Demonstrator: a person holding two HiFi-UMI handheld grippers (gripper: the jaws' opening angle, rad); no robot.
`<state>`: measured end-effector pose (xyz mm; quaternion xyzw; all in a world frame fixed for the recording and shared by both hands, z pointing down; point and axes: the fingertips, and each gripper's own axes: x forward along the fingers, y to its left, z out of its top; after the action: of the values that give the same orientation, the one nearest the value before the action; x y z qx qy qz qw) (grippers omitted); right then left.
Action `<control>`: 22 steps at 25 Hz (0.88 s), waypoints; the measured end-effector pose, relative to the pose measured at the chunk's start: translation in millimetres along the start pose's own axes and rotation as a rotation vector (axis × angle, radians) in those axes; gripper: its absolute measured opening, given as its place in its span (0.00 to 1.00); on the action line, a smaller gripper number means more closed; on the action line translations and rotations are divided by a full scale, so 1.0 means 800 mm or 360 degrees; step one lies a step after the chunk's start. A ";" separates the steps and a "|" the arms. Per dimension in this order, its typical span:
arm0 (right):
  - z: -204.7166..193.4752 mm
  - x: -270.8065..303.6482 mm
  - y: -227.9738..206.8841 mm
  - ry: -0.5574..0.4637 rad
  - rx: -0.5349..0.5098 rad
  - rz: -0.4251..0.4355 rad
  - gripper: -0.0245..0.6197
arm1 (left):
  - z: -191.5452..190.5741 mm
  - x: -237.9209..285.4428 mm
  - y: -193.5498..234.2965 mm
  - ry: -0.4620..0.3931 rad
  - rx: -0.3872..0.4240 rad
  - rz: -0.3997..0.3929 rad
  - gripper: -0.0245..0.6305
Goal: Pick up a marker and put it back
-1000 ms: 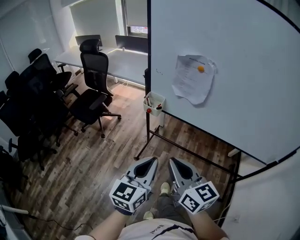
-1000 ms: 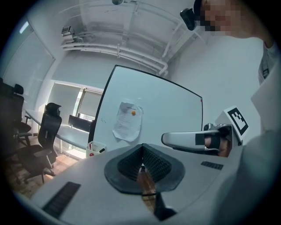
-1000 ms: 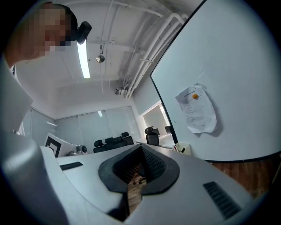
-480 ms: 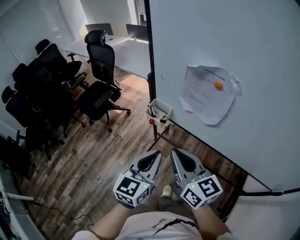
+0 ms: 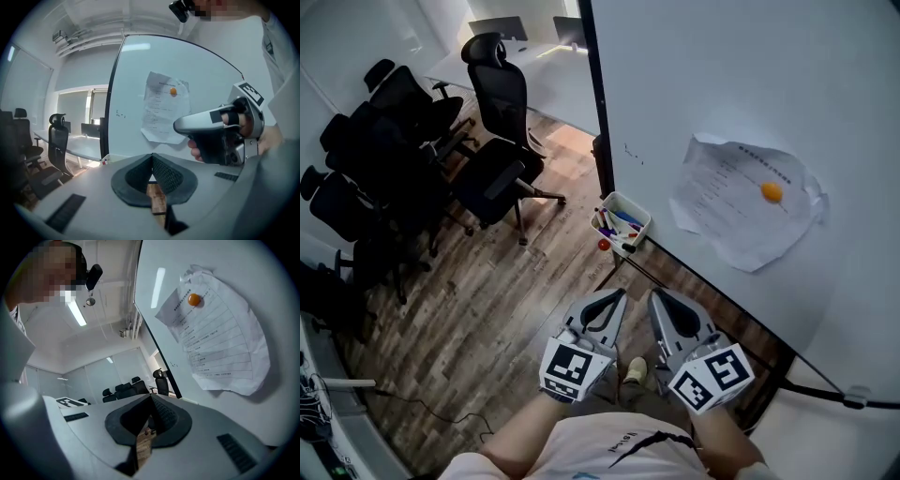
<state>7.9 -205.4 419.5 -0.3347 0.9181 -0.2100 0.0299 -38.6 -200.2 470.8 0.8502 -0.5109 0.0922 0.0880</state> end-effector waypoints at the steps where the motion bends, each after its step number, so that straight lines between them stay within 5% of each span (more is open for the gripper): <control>1: -0.001 0.007 -0.004 0.0006 0.0001 -0.0006 0.04 | -0.005 0.007 0.007 0.0014 0.0028 0.0000 0.05; 10: -0.020 0.064 -0.052 0.0035 0.0032 -0.0147 0.04 | -0.058 0.076 0.058 0.0145 0.0420 -0.0069 0.06; 22: -0.042 0.088 -0.095 -0.0036 0.0078 -0.0301 0.04 | -0.106 0.139 0.066 0.0239 0.1133 -0.0153 0.26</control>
<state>-7.7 -289.2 487.1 -0.4213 0.8767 -0.2305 0.0285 -39.9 -298.7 583.4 0.8413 -0.3985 0.3222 -0.1719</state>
